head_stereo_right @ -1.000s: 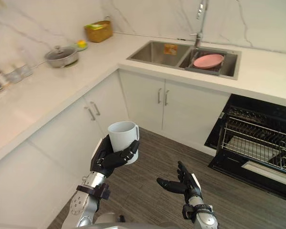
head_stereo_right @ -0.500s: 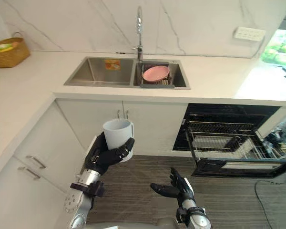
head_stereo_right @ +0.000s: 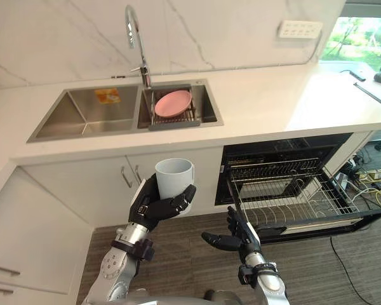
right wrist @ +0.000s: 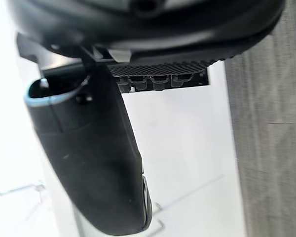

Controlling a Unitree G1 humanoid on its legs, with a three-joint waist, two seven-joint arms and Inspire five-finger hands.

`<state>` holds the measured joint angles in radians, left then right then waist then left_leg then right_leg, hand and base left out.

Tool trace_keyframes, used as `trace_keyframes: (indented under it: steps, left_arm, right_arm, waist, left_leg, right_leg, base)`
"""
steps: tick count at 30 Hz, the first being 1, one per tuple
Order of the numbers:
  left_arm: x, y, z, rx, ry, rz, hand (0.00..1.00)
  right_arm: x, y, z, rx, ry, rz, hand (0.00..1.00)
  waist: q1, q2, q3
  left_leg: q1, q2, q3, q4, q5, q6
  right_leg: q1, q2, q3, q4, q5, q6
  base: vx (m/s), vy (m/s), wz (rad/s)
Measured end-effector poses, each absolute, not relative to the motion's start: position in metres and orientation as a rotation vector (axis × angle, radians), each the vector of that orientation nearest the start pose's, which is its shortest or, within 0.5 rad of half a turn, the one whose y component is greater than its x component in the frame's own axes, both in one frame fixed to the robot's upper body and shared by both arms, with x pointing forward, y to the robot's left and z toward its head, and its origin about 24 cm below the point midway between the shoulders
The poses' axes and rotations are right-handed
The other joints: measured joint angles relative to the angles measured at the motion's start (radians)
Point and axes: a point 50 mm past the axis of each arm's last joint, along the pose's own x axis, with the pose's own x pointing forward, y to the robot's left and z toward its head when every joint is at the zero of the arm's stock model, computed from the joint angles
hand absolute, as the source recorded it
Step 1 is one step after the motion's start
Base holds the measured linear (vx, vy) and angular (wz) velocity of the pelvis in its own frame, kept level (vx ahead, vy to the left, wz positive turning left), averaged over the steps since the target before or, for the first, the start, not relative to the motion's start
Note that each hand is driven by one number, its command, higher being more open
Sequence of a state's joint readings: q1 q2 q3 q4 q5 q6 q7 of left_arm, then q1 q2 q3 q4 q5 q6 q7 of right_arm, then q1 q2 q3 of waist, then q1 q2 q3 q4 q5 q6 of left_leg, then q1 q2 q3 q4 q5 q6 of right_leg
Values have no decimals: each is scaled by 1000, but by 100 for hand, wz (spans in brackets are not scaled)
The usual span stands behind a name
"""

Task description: Walk over to the sink, pick up the cup, carry it to the dishwasher, place the cup inside the dishwasher, then close the dishwasher door

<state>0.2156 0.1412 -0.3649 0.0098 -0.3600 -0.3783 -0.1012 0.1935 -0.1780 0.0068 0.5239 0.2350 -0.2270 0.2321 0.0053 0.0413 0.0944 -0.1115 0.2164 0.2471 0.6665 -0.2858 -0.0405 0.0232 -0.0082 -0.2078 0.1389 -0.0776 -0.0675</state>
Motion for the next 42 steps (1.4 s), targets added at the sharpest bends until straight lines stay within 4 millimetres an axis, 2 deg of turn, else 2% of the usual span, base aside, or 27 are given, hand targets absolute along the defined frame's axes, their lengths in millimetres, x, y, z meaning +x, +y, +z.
trace_keyframes:
  steps: [1,2,3,4,5,6,7,8,10,11,14,15,17,20,23,25,27,36,42]
  left_arm:
    - [194,106,21,-295,-92,-316,0]
    - [194,107,21,-295,-92,-316,0]
    - [193,107,21,-298,-90,-315,0]
    - [192,108,20,-300,-85,-311,0]
    - [189,109,18,-301,-78,-303,0]
    - [190,110,18,-298,-79,-301,0]
    - [190,110,19,-301,-81,-297,0]
    - [190,111,19,-301,-81,-289,0]
    - [191,111,19,-299,-80,-275,0]
    - [192,111,20,-301,-85,-268,0]
    - [195,110,25,-300,-104,-260,0]
    - [196,111,26,-297,-107,-257,0]
    - [197,112,26,-293,-108,-252,0]
    - [197,115,28,-283,-116,-248,0]
    - [198,115,29,-277,-122,-249,0]
    - [199,116,30,-275,-129,-246,0]
    - [201,120,31,-269,-134,-231,0]
    - [202,124,31,-253,-136,-218,0]
    - [202,128,31,-214,-139,-219,0]
  right_arm:
    - [165,-202,-83,93,461,66,100]
    - [167,-202,-82,91,456,69,100]
    - [168,-201,-82,90,454,72,100]
    - [168,-201,-82,89,455,73,100]
    - [169,-198,-82,92,454,80,100]
    - [170,-192,-81,96,447,91,100]
    - [171,-190,-80,93,442,100,100]
    - [173,-186,-78,83,438,120,100]
    - [175,-184,-78,83,432,131,100]
    - [174,-183,-78,84,434,131,100]
    - [175,-183,-79,86,437,135,100]
    - [176,-182,-79,84,439,140,100]
    - [175,-180,-79,83,441,146,100]
    - [174,-176,-80,83,445,166,100]
    - [171,-177,-84,82,464,160,100]
    - [173,-178,-83,77,458,158,100]
    - [176,-179,-82,75,450,157,100]
    - [178,-182,-81,70,446,126,100]
    - [180,-187,-79,78,427,76,100]
  waist:
    - [2,-1,0]
    - [4,-1,0]
    - [7,1,2]
    - [10,2,1]
    - [11,10,-4]
    - [0,0,0]
    - [2,-2,1]
    - [11,-10,6]
    - [4,-14,9]
    - [4,-14,10]
    - [6,-16,12]
    - [5,-19,12]
    - [3,-28,11]
    - [-1,-29,8]
    - [-3,-31,-1]
    - [1,-33,-13]
    - [5,-33,-13]
    - [6,-31,-15]
    - [2,-31,-15]
  left_leg:
    - [2,-22,-15,-72,0,0]
    - [10,-70,-64,-221,10,-7]
    - [16,-117,-131,-346,75,-7]
    - [33,-137,-156,-378,117,-10]
    - [69,-162,-166,-418,159,31]
    - [72,-174,-157,-402,152,48]
    - [69,-177,-152,-389,146,61]
    - [69,-189,-150,-374,144,66]
    - [87,-210,-143,-376,142,69]
    - [106,-218,-134,-378,131,85]
    - [157,-218,-118,-395,85,103]
    - [173,-220,-105,-401,82,99]
    - [191,-231,-86,-415,82,99]
    - [175,-234,-60,-418,86,102]
    - [164,-227,-65,-435,99,105]
    - [149,-231,-64,-474,118,94]
    - [147,-241,-64,-514,151,101]
    - [166,-252,-72,-560,181,130]
    - [185,-254,-69,-569,184,127]
  right_leg:
    - [4,-3,14,-6,2,4]
    - [6,-9,40,-13,3,16]
    - [6,-14,73,-14,1,30]
    - [6,-15,97,-11,-2,38]
    - [4,-19,131,5,-9,65]
    - [-8,-31,146,20,-15,84]
    - [-15,-34,161,26,-18,89]
    - [-28,-43,198,42,-24,98]
    - [-27,-58,222,55,-35,115]
    - [-27,-66,236,72,-42,121]
    - [-62,-69,231,186,-78,125]
    - [-86,-78,195,241,-80,124]
    - [-91,-101,134,253,-86,114]
    - [-67,-103,111,149,-59,124]
    - [-37,-89,100,52,-2,126]
    - [-31,-85,98,-29,49,124]
    - [-15,-85,96,-109,98,127]
    - [31,-78,89,-205,146,132]
    - [49,-78,95,-215,154,132]
  base:
    - [184,136,-67]
    - [179,188,-66]
    - [149,184,-74]
    - [171,203,-84]
    - [183,200,-65]
    - [146,155,-58]
    - [144,186,-61]
    - [121,153,-69]
    - [112,142,-50]
    - [65,125,-40]
    - [21,93,-38]
    - [-47,86,-44]
    - [-61,79,-38]
    - [-78,59,-26]
    - [-73,42,3]
    - [-46,48,1]
    - [-17,46,1]
    - [17,-3,1]
    - [-17,-4,-1]
